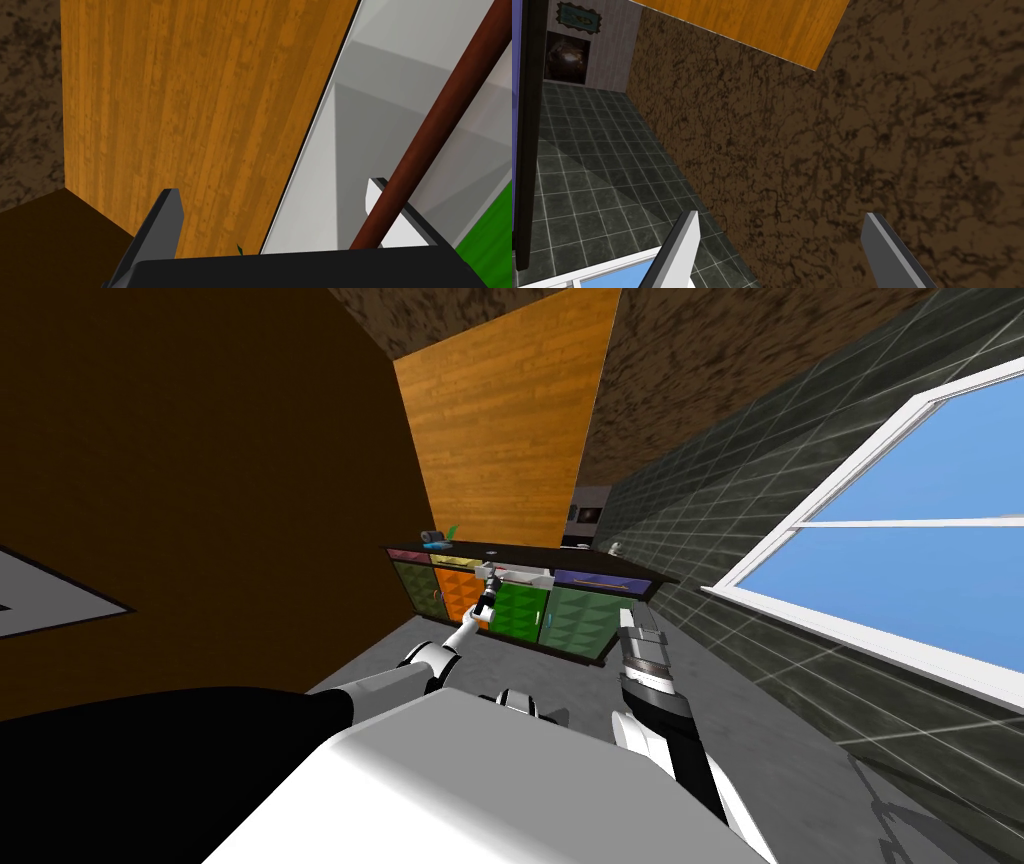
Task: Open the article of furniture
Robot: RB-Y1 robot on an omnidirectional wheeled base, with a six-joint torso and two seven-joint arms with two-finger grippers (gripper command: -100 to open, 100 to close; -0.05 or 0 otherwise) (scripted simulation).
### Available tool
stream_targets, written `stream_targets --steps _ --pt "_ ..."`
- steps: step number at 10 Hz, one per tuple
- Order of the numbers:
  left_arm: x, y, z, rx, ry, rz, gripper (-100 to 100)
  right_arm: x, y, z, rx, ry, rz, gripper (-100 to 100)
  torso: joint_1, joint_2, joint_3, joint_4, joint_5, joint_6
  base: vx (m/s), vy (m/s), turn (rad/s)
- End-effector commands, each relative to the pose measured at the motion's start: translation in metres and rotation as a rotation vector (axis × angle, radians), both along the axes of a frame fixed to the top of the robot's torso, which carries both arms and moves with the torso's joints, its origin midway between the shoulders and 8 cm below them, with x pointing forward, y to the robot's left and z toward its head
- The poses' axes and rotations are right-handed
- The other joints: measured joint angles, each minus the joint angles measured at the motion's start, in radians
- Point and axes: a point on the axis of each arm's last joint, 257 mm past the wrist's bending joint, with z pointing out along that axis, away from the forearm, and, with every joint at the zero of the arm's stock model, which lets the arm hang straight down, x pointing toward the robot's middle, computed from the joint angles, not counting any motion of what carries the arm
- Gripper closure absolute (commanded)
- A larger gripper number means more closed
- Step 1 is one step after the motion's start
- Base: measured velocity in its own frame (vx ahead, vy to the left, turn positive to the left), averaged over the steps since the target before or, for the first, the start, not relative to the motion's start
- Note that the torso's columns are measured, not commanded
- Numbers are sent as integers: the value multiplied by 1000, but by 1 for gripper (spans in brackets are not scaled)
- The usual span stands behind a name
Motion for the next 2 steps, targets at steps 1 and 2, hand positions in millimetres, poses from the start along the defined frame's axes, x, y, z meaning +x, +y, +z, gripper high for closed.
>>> stream_targets --steps 1,2 --pt "0 0 -1 0 1 0 0 0 0 0 0 0 0 0 0 0 0 0 0 0 0 0 0" --pt "0 0 -1 0 2 0 0 0 0 0 0 0 0 0 0 -1 0 -1 0 0 0 0 0"
